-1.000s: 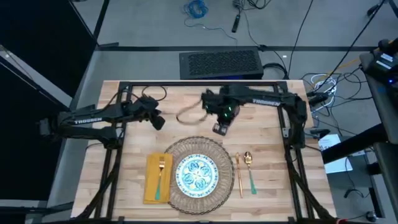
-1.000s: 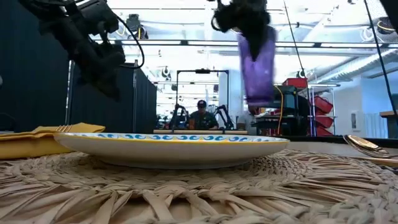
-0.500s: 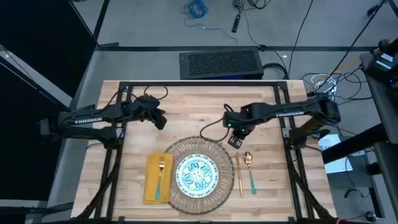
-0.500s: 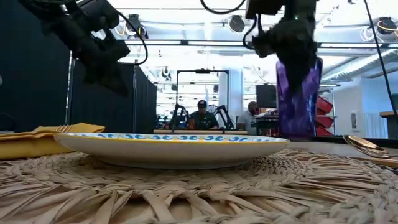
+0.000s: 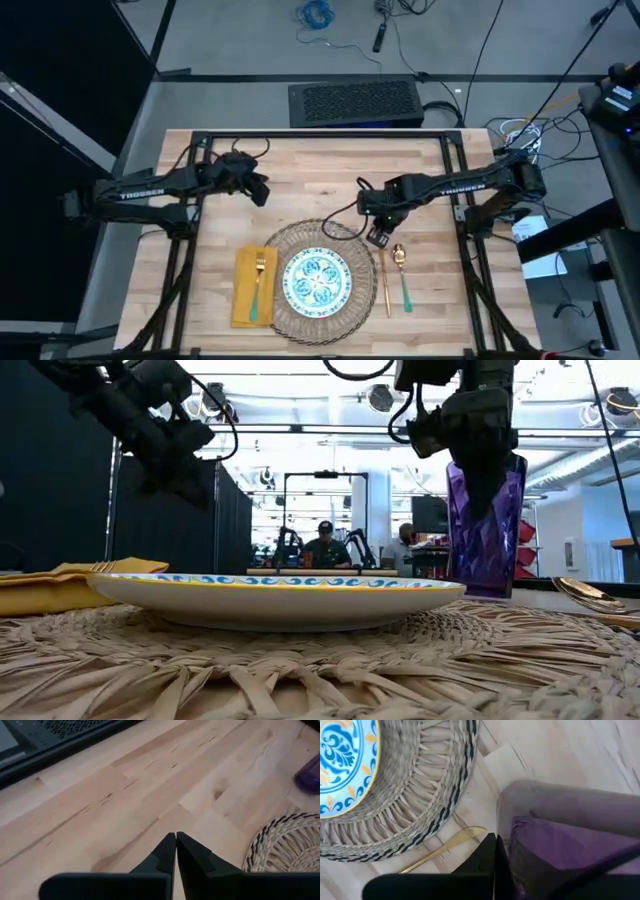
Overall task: Set table place
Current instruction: Put the violet cup to the top right of the brown placemat
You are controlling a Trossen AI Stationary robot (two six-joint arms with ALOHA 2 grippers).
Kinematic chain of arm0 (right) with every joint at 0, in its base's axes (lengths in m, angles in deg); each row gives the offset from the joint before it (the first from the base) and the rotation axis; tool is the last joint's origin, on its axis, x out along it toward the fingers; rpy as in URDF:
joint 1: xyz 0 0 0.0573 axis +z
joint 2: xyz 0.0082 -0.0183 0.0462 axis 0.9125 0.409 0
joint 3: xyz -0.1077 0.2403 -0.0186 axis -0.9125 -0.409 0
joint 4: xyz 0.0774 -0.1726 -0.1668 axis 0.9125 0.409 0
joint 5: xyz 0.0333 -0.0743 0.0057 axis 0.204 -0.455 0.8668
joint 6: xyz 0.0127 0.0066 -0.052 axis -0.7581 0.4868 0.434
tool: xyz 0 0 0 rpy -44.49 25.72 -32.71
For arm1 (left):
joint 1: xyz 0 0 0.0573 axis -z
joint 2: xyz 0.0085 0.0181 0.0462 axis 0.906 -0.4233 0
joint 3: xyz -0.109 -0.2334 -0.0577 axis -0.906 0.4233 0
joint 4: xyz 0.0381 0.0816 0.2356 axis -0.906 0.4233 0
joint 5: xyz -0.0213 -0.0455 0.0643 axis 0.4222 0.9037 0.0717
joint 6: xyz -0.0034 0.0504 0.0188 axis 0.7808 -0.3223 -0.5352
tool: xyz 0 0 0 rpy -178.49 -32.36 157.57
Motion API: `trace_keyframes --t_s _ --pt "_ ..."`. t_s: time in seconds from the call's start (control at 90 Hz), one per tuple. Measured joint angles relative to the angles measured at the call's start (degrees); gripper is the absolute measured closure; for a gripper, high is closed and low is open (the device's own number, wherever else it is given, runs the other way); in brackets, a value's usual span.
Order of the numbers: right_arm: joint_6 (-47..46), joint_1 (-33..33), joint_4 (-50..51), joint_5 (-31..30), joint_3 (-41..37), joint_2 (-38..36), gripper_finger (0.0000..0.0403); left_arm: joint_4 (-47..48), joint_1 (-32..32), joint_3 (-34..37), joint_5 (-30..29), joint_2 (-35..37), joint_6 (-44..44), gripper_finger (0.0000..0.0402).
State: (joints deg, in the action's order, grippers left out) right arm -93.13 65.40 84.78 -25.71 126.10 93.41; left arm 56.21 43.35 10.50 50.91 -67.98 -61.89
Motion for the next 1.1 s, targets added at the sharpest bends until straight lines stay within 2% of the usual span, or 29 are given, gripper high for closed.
trace_keyframes --t_s 0.133,0.311,0.411,0.844,1.1 --pt "1.24 -1.85 0.15 1.36 1.59 2.75 0.0403 -0.33 0.00 0.00 0.00 0.00 -0.08 0.0401" --pt "6.49 -2.24 6.51 1.01 11.48 10.84 0.0403 -0.36 0.00 0.00 0.00 -0.02 -0.64 0.0401" --pt "7.98 -1.98 8.49 0.80 14.60 13.44 0.0403 -0.11 0.00 0.00 0.00 -0.02 -1.10 0.0401" --pt "8.18 -3.67 1.46 1.21 16.49 14.11 0.0403 0.04 0.00 0.00 0.00 0.00 -3.08 0.0401" --pt "8.51 -3.65 4.47 1.02 17.16 14.13 0.0403 0.10 0.00 0.00 0.38 -0.02 -2.98 0.0401"
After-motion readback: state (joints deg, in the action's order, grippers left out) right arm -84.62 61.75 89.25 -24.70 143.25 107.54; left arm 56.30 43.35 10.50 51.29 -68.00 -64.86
